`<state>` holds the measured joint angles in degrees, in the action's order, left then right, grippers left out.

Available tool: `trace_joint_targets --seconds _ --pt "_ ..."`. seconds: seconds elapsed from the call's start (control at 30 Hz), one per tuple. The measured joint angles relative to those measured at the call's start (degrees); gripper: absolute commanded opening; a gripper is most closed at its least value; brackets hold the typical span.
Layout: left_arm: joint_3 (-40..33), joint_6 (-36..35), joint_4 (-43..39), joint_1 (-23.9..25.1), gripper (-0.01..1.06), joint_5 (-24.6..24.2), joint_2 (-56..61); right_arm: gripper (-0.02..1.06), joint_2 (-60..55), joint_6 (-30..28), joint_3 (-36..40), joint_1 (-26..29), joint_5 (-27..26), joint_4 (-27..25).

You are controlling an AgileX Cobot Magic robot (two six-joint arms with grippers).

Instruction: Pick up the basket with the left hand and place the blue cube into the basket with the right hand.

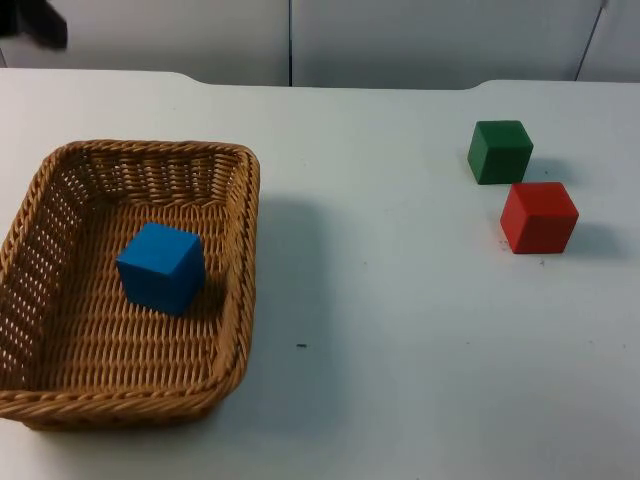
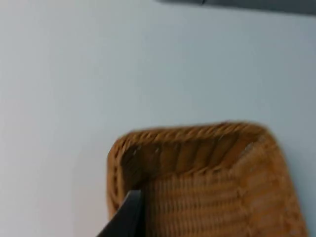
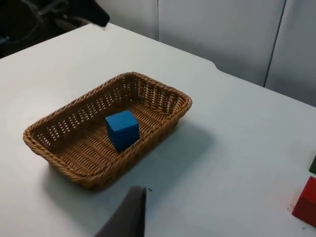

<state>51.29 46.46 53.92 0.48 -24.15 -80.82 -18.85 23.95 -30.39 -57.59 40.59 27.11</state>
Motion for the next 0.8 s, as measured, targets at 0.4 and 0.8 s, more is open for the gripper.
trace_joint_targets --seconds 0.4,0.8 --pt "0.9 -0.1 -5.6 0.0 1.05 -14.4 26.8 1.01 0.0 -6.0 0.0 0.0 -0.8 -3.6" --pt "-2.7 -8.7 -18.6 0.0 1.05 -26.6 45.5 1.01 0.0 -17.6 1.4 0.0 1.7 -16.9"
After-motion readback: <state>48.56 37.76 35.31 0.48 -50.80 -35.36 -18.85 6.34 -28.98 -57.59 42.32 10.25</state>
